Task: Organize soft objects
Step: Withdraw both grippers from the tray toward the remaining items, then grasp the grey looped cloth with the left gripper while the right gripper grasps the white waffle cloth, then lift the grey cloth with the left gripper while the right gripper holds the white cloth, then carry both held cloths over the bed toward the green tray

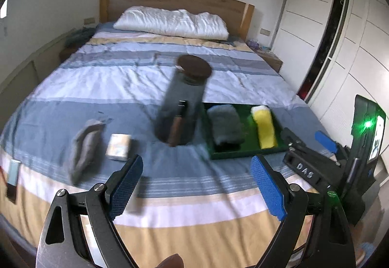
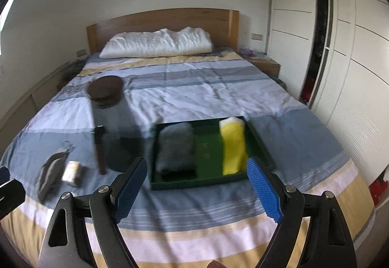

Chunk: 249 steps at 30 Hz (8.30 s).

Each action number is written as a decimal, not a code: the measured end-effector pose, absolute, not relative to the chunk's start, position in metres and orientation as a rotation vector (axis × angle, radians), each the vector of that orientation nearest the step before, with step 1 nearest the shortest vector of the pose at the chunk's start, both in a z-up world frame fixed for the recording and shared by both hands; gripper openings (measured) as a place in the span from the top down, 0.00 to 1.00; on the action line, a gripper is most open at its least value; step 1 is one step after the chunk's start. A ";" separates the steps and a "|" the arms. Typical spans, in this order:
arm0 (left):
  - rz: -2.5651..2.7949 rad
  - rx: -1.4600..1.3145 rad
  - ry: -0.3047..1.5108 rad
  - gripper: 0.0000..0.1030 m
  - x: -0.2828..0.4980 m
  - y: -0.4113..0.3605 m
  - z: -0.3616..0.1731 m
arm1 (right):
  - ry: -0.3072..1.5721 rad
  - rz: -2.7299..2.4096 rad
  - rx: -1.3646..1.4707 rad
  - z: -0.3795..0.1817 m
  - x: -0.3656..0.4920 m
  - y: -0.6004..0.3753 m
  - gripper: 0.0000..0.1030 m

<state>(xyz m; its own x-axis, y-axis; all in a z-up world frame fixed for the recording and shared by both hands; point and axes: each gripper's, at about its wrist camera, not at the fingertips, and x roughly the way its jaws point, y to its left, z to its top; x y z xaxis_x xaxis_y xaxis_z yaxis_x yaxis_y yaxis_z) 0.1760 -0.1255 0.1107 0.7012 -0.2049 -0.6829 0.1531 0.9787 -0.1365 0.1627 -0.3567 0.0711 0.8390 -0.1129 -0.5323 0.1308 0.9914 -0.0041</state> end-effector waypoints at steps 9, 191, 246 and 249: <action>-0.078 -0.029 0.737 0.15 0.143 -0.028 0.110 | 0.558 -0.025 0.024 0.076 0.128 -0.291 0.17; -0.034 0.108 1.091 0.86 0.349 0.096 -0.093 | 0.856 0.090 -0.151 -0.107 0.295 -0.113 0.91; 0.009 0.022 1.020 0.86 0.227 0.086 -0.015 | 0.719 0.124 -0.167 -0.022 0.195 -0.124 0.91; -0.001 0.004 1.025 0.86 0.222 0.072 -0.012 | 0.726 0.127 -0.169 -0.024 0.192 -0.134 0.91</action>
